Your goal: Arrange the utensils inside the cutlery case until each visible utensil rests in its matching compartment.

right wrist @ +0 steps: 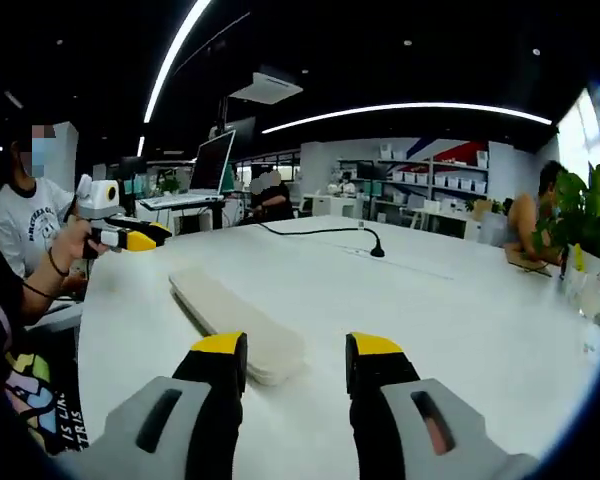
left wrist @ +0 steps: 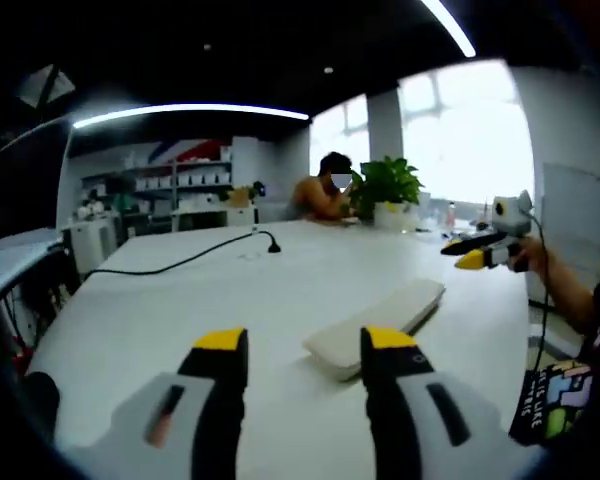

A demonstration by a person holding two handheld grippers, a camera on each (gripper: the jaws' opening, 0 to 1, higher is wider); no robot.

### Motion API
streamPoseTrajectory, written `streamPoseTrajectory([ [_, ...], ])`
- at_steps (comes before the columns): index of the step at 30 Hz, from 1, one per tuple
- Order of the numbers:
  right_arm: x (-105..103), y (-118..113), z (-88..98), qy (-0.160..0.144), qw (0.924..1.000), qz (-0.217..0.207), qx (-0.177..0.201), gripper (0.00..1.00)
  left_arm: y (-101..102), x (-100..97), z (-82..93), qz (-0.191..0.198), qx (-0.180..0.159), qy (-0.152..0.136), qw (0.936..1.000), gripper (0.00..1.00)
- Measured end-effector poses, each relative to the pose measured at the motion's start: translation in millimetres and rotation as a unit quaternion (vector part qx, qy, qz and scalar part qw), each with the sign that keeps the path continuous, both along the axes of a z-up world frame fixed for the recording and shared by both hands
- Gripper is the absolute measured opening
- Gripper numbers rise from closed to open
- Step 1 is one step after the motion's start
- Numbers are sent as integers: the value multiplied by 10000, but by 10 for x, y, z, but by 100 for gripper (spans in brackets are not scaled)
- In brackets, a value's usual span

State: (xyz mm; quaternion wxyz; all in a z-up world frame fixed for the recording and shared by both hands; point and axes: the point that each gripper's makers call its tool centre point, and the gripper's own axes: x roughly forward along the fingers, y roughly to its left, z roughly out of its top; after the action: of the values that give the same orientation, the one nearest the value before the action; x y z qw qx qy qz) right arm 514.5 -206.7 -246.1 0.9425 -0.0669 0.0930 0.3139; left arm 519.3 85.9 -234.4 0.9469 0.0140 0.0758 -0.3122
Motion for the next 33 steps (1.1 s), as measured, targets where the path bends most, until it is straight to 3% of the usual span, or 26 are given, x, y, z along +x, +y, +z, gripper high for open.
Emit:
streamPoseTrajectory([
  [4,-59,-126,203,-311,9988,-352,161,42,97,-78,163,126,-225,-222,9994,50],
  [9,-203,-396,392,-632,9931,-970,196,45,239,-140,209,356,-200,-317,9987,58],
  [13,-339,-559,471,-796,9879,-1280,352,48,290,-196,254,374,-237,-370,9983,59],
  [18,-508,-678,473,-930,9826,-1538,472,50,326,-275,355,409,-237,-499,9976,68],
  [22,-621,-746,482,-1024,9784,-1672,659,66,252,-346,439,239,-197,-745,9967,70],
  [26,-718,-855,551,-1194,9725,-1887,656,70,185,-387,441,162,-187,-745,9969,80],
  [30,-772,-893,577,-1211,9707,-1965,676,83,181,-407,473,222,-86,-845,9961,90],
  [33,-790,-977,621,-1292,9643,-2221,645,94,186,-414,479,266,18,-894,9956,95],
])
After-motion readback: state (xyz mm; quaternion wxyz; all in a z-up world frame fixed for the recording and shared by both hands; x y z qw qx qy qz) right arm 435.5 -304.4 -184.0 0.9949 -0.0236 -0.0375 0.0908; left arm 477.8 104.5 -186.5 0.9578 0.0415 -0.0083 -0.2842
